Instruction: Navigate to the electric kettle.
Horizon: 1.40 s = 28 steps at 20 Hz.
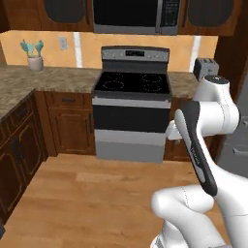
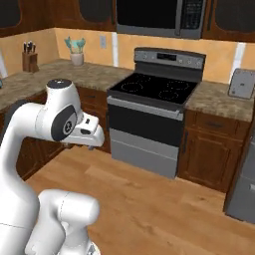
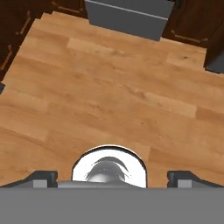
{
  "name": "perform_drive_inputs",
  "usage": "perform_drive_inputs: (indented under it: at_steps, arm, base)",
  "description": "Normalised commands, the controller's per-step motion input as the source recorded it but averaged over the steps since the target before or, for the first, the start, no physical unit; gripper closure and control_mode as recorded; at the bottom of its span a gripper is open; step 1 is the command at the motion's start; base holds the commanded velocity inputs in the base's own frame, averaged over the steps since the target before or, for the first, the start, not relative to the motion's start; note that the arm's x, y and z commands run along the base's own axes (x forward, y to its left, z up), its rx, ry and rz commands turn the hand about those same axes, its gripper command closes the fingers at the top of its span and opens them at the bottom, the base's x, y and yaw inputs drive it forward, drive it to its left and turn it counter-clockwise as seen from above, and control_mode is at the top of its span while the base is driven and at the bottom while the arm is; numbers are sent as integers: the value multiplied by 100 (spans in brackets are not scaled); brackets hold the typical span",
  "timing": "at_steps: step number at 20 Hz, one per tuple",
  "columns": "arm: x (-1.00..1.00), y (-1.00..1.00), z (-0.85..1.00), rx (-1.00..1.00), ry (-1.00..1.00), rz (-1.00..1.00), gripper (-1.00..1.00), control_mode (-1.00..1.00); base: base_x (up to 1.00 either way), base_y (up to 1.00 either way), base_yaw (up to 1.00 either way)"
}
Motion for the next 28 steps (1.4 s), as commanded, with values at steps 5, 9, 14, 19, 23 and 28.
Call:
perform_drive_inputs:
  at_steps: [5,9,14,19,23,28]
  arm:
    - [0,0,0,0,0,0,-100,100]
    - [0,0,0,0,0,0,-100,100]
    - [0,0,0,0,0,0,-100,100]
    - [0,0,0,0,0,0,-100,100]
    - [0,0,0,0,0,0,-100,100]
    - [0,0,0,0,0,0,-100,100]
  base:
    - [81,20,63]
    - [57,33,68]
    - [90,26,63]
    - [100,1,47]
    - [100,2,38]
    - [100,32,35]
